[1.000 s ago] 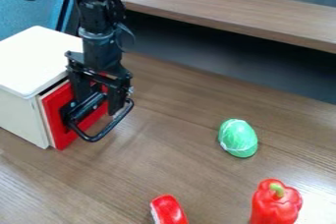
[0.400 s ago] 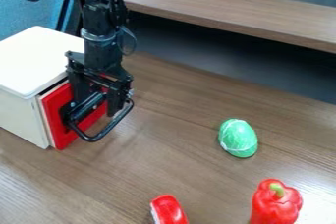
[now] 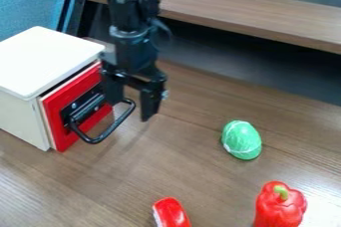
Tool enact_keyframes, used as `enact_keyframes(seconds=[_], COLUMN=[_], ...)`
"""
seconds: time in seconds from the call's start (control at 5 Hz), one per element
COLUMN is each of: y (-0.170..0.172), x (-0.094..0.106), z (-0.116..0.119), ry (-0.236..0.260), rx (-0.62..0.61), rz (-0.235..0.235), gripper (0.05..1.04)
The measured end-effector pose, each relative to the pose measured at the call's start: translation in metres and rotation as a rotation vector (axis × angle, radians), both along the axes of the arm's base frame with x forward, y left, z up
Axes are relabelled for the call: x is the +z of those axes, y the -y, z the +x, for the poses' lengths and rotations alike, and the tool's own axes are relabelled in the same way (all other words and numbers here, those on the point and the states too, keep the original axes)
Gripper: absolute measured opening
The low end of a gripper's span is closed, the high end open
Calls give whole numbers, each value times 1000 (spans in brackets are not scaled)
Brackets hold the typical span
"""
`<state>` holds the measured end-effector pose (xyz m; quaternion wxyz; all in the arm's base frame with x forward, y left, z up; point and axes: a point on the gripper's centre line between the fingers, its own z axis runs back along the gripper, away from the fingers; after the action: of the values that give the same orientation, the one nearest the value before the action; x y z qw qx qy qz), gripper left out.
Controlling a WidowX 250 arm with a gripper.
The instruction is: Close the drawer
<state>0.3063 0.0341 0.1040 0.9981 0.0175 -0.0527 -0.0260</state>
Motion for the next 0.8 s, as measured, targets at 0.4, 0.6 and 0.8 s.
enact_keyframes(seconds=[0.4,0.6,0.8], y=[42,54,56], x=[21,39,56], z=[0,-3,-7], ry=[46,103,156], rx=[-86,-119,-122], rz=[-63,-67,-64], gripper=[999,999,999])
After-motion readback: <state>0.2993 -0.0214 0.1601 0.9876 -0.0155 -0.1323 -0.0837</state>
